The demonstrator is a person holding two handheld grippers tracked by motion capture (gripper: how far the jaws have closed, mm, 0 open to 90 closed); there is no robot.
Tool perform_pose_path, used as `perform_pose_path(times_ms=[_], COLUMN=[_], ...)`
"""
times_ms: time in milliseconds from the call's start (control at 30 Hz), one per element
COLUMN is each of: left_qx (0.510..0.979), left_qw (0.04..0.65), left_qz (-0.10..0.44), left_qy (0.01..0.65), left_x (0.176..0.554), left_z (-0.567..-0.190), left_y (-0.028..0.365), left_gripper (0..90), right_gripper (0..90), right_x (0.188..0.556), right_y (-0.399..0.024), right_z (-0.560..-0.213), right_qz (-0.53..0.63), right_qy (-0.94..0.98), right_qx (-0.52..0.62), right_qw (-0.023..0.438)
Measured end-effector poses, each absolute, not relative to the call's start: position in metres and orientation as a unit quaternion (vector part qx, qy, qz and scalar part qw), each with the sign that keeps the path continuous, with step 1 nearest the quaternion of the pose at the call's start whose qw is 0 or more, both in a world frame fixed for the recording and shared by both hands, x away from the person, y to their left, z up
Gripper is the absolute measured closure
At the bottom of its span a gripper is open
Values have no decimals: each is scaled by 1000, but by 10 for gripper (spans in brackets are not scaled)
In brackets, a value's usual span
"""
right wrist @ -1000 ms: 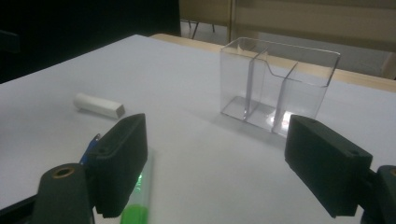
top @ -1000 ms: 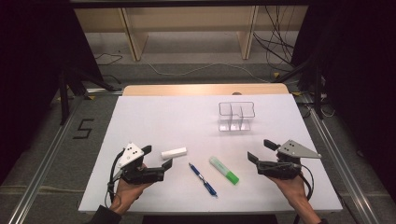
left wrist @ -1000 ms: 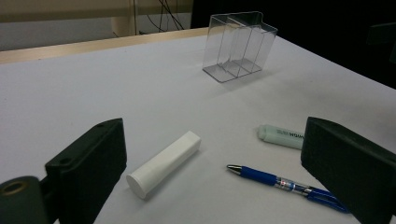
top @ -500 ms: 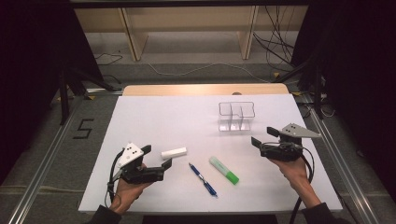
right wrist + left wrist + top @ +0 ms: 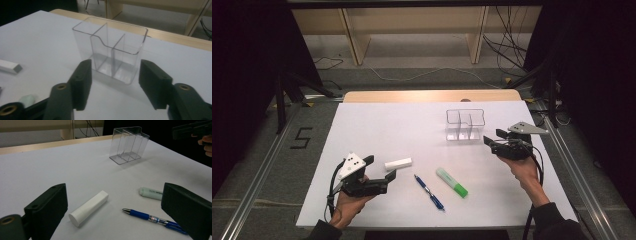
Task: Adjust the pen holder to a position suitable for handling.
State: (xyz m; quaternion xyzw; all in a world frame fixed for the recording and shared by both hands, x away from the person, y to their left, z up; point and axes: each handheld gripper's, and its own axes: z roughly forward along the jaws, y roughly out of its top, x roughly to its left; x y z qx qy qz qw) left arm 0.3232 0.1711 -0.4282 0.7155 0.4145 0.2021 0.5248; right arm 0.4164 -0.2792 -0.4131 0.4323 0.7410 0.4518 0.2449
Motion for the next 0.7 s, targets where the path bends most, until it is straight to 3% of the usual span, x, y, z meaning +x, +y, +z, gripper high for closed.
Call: perform_pose_path(times_ms=[67,333,367,700], left_qx=[716,716,716,717], left_qw=[525,524,524,524], left_qz=[202,200,200,201], left_qy=[415,415,416,413], left_x=[323,324,324,324], left_z=[-428,-428,-428,-428], left_y=[171,171,171,171], left_gripper=[63,63,63,63], right_gripper=[561,710,759,900], right_x=[425,448,452,474], right_y=[-284,-290,-289,-291], right_z=[-416,-426,-428,-436], right_qz=[445,429,423,406], right_qy=[736,723,724,722], right_qx=[448,482,486,499], right_qw=[243,246,247,253])
